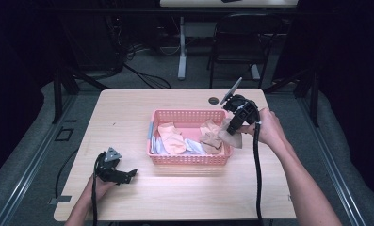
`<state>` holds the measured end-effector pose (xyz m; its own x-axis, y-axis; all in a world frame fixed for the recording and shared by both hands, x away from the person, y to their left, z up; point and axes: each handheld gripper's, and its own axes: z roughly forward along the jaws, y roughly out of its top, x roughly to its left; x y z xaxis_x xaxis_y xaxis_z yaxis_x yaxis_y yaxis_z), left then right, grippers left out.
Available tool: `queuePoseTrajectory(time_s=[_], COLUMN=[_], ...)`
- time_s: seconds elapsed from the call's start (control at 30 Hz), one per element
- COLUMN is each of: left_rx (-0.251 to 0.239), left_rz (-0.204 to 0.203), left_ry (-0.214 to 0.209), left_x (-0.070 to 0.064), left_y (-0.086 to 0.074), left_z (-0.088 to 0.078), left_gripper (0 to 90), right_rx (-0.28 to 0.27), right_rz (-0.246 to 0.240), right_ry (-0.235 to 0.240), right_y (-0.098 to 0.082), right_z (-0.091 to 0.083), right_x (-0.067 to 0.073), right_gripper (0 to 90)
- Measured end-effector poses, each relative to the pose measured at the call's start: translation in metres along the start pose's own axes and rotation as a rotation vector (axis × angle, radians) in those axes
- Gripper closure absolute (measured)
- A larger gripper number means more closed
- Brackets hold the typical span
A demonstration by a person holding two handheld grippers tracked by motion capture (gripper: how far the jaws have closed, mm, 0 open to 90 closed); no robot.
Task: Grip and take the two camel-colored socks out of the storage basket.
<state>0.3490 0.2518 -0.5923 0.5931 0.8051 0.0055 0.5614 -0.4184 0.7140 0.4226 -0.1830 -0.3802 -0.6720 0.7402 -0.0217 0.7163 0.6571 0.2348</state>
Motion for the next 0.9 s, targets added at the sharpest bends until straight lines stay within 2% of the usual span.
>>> queuePoseTrajectory(time_s=[0.37, 0.47, 0.9], left_rx=[0.001, 0.0, 0.0], left_rz=[0.002, 0.0, -0.001], left_ry=[0.0, 0.0, 0.0], left_x=[0.0, 0.0, 0.0], left_y=[0.0, 0.0, 0.0], left_z=[0.0, 0.0, 0.0], left_gripper=[0.3, 0.3, 0.3], right_rx=[0.01, 0.028, 0.052], right_rz=[0.023, 0.031, 0.081], right_ry=[-0.024, -0.034, -0.074], right_y=[-0.017, -0.022, -0.049], right_z=[-0.014, -0.016, -0.02], right_x=[-0.011, -0.016, -0.041], right_gripper=[73.6, 73.5, 73.5])
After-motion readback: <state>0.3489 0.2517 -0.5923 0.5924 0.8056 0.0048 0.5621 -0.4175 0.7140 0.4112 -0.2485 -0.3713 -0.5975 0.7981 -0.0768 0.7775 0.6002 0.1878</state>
